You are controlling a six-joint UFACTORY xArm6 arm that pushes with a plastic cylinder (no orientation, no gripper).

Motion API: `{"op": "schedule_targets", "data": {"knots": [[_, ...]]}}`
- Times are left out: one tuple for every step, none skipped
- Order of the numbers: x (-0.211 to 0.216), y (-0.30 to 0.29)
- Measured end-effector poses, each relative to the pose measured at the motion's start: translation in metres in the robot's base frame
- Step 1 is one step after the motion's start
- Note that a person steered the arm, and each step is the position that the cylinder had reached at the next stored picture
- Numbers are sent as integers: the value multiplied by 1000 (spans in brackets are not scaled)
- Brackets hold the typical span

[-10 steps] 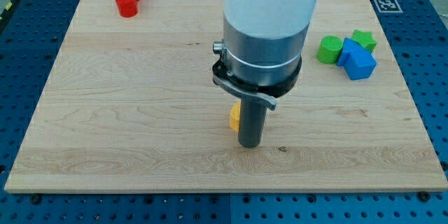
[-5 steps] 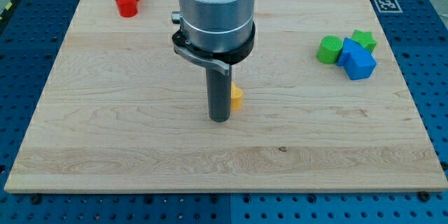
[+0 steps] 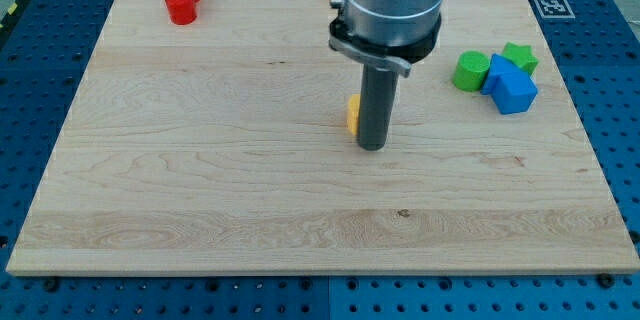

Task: Move the yellow heart to the top center

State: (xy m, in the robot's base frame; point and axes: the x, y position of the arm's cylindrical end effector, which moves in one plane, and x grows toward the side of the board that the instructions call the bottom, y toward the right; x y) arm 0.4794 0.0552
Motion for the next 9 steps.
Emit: {"op": "schedule_targets", "data": {"knots": [[-28,-2],[-54,-18],[-80,-31],[-107,-41],[-136,-49],[-163,-50],[-191,-50],[-215,-50],[-219,-67]]}}
